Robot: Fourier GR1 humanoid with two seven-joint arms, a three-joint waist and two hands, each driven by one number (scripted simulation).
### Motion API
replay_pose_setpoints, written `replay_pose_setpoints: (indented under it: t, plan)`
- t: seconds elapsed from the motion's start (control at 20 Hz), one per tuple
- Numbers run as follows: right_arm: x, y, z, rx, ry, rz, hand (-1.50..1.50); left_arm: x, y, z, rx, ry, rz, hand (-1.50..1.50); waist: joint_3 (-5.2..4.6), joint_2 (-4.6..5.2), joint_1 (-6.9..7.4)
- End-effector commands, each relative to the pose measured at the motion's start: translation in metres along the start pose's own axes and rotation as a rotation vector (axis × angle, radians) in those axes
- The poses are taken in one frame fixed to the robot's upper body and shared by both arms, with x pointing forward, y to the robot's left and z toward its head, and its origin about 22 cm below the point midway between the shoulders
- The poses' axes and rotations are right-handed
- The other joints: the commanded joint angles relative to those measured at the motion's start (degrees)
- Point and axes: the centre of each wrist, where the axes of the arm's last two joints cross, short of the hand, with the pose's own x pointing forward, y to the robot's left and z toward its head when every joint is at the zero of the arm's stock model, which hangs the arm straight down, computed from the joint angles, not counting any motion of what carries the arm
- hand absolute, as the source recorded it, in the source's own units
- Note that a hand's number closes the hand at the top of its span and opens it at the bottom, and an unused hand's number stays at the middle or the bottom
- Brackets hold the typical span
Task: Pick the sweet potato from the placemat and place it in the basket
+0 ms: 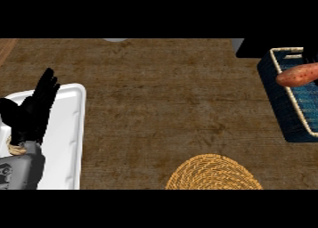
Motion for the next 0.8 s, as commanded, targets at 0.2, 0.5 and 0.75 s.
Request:
replay_pose_setpoints:
  t: [0.2,0.5,0.75]
  plan:
    - [0.01,0.01,-0.007,-0.085,0.009,-0.171,-1.5,0.005,-0.006,-0.009,0.015,-0.003,-0.012,0.0,0.01,-0.1,-0.6]
    - [-0.018,-0.028,0.01,-0.227,-0.024,-0.457,-1.5,0.004,0.003,-0.001,0.014,0.014,-0.014,0.0,0.01,-0.4,-1.08]
    - [-0.028,-0.041,0.015,-0.312,0.066,-0.714,-1.5,0.003,-0.005,0.004,0.016,0.001,-0.005,0.0,0.02,-0.41,-0.99]
